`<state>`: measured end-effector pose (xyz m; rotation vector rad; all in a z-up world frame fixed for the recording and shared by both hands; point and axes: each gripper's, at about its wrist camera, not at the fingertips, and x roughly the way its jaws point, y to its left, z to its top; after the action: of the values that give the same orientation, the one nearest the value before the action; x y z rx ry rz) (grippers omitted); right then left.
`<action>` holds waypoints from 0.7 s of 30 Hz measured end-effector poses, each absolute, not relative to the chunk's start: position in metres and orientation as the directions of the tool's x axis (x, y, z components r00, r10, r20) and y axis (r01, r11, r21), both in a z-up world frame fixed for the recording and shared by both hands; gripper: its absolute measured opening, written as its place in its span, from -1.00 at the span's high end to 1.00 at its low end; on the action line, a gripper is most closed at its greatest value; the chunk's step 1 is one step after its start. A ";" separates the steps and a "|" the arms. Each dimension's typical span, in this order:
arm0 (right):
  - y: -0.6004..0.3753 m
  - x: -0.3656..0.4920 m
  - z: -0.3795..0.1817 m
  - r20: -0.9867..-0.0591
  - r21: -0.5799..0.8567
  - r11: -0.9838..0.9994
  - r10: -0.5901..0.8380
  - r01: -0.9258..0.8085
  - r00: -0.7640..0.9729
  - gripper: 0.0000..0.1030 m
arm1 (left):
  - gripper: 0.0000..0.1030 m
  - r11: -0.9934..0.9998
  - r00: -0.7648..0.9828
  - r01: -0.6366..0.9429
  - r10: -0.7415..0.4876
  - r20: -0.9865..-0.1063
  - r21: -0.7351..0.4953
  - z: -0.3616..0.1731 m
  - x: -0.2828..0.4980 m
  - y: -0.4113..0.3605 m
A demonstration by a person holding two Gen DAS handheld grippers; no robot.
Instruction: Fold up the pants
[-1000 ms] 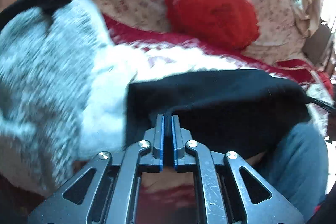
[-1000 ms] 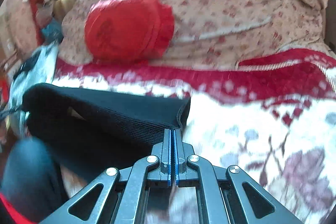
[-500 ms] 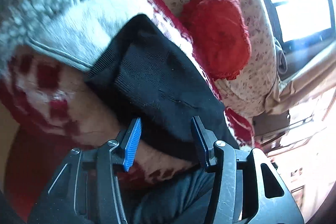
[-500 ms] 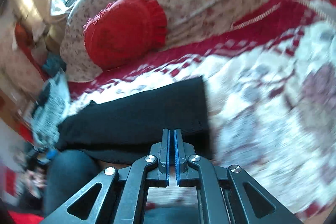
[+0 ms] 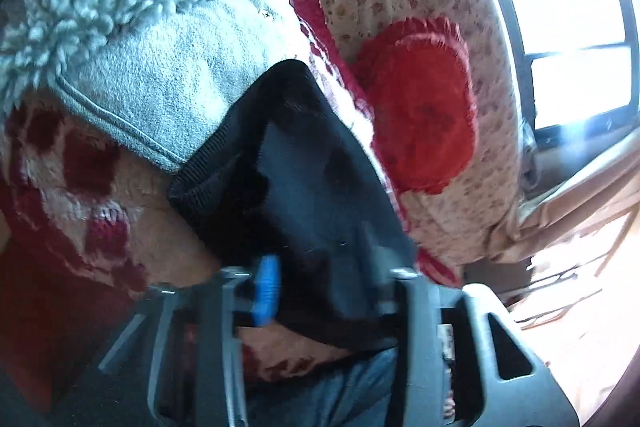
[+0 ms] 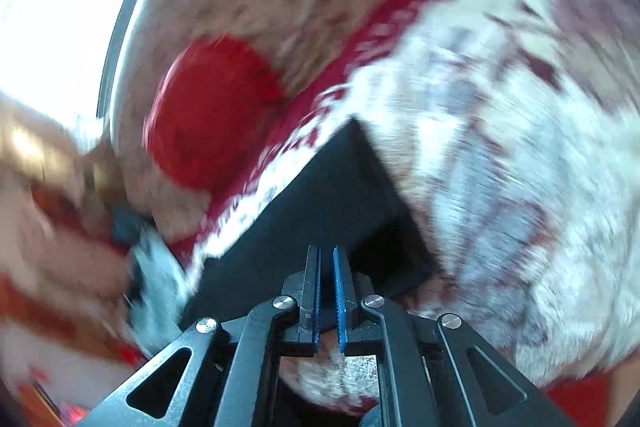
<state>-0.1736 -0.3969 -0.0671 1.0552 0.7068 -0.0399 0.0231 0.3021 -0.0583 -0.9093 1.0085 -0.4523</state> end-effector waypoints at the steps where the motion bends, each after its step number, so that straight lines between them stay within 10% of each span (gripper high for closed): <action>1: -0.402 -0.177 -0.070 -0.539 0.797 0.484 0.295 0.363 0.789 0.88 | 0.77 0.580 0.480 -0.069 -0.694 -0.537 -0.812 -0.059 0.023 0.300; 13: -0.417 -0.166 -0.085 -0.499 0.860 0.323 0.366 0.396 0.786 0.59 | 0.91 0.685 0.524 0.005 -0.622 -0.581 -0.728 -0.041 0.021 0.289; 21: -0.397 -0.166 -0.057 -0.554 0.778 0.531 0.326 0.336 0.766 0.94 | 0.92 0.702 0.559 0.000 -0.590 -0.582 -0.712 -0.030 0.017 0.311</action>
<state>-0.1664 -0.3972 -0.0575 1.0365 0.7318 -0.0070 0.0169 0.3109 -0.0305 -0.7269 0.9240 -0.3862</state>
